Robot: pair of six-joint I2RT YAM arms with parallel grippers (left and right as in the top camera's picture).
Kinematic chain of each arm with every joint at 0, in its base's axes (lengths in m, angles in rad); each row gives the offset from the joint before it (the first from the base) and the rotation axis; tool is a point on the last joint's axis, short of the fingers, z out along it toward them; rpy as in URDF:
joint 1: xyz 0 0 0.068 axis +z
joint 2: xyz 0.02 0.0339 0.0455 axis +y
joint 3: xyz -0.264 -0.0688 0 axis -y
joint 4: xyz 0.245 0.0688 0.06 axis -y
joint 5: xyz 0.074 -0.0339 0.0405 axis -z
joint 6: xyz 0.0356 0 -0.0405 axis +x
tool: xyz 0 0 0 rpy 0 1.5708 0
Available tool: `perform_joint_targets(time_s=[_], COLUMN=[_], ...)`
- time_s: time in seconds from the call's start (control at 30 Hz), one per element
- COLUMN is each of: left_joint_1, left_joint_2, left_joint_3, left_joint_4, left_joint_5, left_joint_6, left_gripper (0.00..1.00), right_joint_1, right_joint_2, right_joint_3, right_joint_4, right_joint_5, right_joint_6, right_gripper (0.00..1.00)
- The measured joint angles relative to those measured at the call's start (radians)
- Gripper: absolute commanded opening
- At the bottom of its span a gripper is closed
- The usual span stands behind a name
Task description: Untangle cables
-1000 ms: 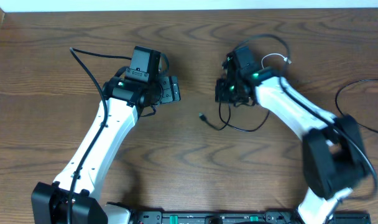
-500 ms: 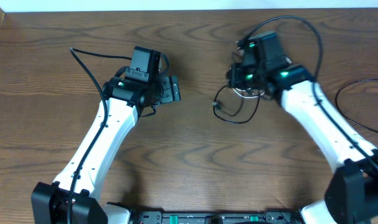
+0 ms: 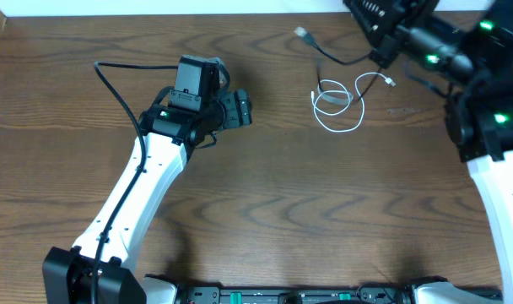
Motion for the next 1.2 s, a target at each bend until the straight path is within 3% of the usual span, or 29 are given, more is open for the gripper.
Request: perform_joint_targets(time_s=[0.23,0.77,1.0,1.2], left_joint_1=[0.000,-0.024,-0.064,-0.077], left_joint_2=[0.000,0.022,0.074,0.079], left_joint_3=[0.000,0.000,-0.003,-0.003], left_joint_4=[0.027,0.072,0.289,0.520], left_joint_5=[0.091,0.201,0.454,0.598], left_joint_6=[0.000,0.000,-0.007,-0.114], left_gripper=[0.85,0.89,0.91,0.92], right_joint_1=[0.000,0.000,0.000,0.000], right_joint_2=[-0.010,-0.002,-0.001,-0.001], right_joint_3=[0.019,0.019,0.019,0.019], right_joint_4=[0.293,0.439,0.450,0.450], right_joint_5=[-0.101,-0.092,-0.085,-0.084], right_joint_6=[0.111,0.158,0.165,0.166], right_gripper=[0.01,0.01,0.01,0.01])
